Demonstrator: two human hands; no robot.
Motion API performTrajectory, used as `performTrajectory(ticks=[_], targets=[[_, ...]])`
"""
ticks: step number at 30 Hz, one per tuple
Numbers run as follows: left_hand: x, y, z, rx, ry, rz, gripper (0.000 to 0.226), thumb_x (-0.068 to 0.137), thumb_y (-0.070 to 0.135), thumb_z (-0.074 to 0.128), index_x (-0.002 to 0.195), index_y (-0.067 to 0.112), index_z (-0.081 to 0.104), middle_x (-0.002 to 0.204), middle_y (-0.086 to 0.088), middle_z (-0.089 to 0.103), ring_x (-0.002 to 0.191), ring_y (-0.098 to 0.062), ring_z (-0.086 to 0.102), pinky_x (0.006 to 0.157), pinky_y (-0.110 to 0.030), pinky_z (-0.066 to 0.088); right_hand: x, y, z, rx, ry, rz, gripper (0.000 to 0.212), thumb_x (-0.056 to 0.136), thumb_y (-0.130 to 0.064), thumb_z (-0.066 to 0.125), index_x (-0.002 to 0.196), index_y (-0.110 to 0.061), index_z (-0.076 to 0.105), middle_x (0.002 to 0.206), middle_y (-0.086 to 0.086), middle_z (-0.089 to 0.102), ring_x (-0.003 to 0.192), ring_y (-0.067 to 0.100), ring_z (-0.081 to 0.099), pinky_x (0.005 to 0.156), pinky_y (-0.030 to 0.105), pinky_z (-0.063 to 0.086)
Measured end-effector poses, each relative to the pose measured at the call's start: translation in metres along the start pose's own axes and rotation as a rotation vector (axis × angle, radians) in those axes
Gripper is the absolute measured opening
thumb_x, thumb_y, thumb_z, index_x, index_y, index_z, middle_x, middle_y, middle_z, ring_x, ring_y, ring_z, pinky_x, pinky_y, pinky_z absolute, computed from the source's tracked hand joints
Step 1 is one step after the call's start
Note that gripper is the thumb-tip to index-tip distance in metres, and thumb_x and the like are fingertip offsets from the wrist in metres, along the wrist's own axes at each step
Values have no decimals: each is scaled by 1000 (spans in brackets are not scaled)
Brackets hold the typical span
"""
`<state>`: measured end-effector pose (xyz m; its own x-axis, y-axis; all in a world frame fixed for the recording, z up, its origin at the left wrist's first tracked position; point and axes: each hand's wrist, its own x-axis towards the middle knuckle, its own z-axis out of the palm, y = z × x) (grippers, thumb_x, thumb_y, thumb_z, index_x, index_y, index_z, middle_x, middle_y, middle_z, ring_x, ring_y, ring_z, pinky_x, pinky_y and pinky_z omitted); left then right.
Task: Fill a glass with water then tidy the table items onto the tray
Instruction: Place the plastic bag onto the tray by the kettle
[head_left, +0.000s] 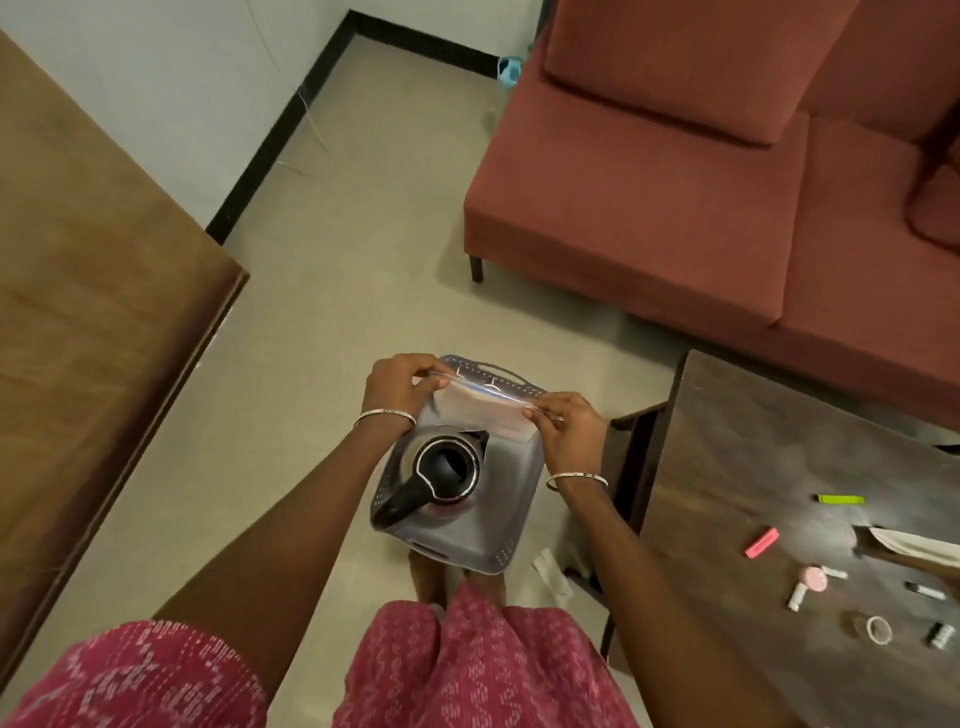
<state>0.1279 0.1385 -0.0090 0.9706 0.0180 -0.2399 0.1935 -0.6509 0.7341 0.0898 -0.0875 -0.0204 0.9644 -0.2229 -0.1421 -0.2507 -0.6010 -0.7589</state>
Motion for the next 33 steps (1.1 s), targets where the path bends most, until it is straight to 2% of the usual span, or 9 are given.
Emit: performTrajectory(ticks=[2,4,9,17,23,25,27,30,33], targets=[[9,-16,1,-8,-32,-11,13,79,11,73,89,18,79,88,3,76,83,-10,67,79,-18,48,2,5,17,-30,-21,20,14,75,-13,82,89,-12,81,89,3,75,82,16,70,81,28,56],[18,-32,5,1,-58,-27,13,81,11,72,90,17,78,90,3,76,85,-12,68,82,-24,51,5,10,33,-54,-46,41,14,77,-13,81,91,-12,81,90,3,76,85,17,71,83,32,57],[31,-67,15,47,-124,-56,15,83,11,69,91,21,77,90,5,76,86,-12,68,78,-21,49,11,22,61,-128,-162,130,18,83,-16,77,99,-10,80,103,6,76,98,20,70,92,37,55],[39,-92,27,74,-157,-98,15,87,14,64,95,23,74,90,1,75,86,-19,68,82,-34,54,18,31,78,-87,-239,262,20,86,-18,74,105,-10,78,104,5,77,96,18,71,90,25,52],[44,-94,36,99,-164,-94,16,89,15,62,99,21,73,92,-4,75,86,-24,68,81,-36,54,22,39,80,-76,-250,292,20,88,-18,71,106,-14,78,104,4,77,98,17,71,87,17,47],[44,-93,37,102,-155,-102,17,89,13,62,101,21,72,93,-3,75,87,-24,68,82,-35,54,23,40,79,-54,-266,305,22,88,-18,71,109,-14,77,106,4,76,100,18,71,90,19,48],[43,-93,37,94,-141,-109,21,88,10,63,105,21,69,97,-2,74,91,-21,69,84,-32,54,23,41,78,-47,-296,319,29,87,-18,72,116,-14,74,112,6,75,106,20,69,95,23,49],[40,-89,35,82,-123,-114,34,86,3,64,115,20,63,108,0,70,96,-18,68,85,-23,47,23,41,73,-80,-341,288,51,84,-15,75,133,-16,62,131,7,65,120,22,61,104,22,39],[36,-86,32,76,-98,-143,42,86,1,61,124,19,57,118,-2,65,99,-19,66,88,-27,47,21,42,70,-102,-352,263,69,84,-10,75,146,-19,46,147,7,51,131,26,53,112,31,38]])
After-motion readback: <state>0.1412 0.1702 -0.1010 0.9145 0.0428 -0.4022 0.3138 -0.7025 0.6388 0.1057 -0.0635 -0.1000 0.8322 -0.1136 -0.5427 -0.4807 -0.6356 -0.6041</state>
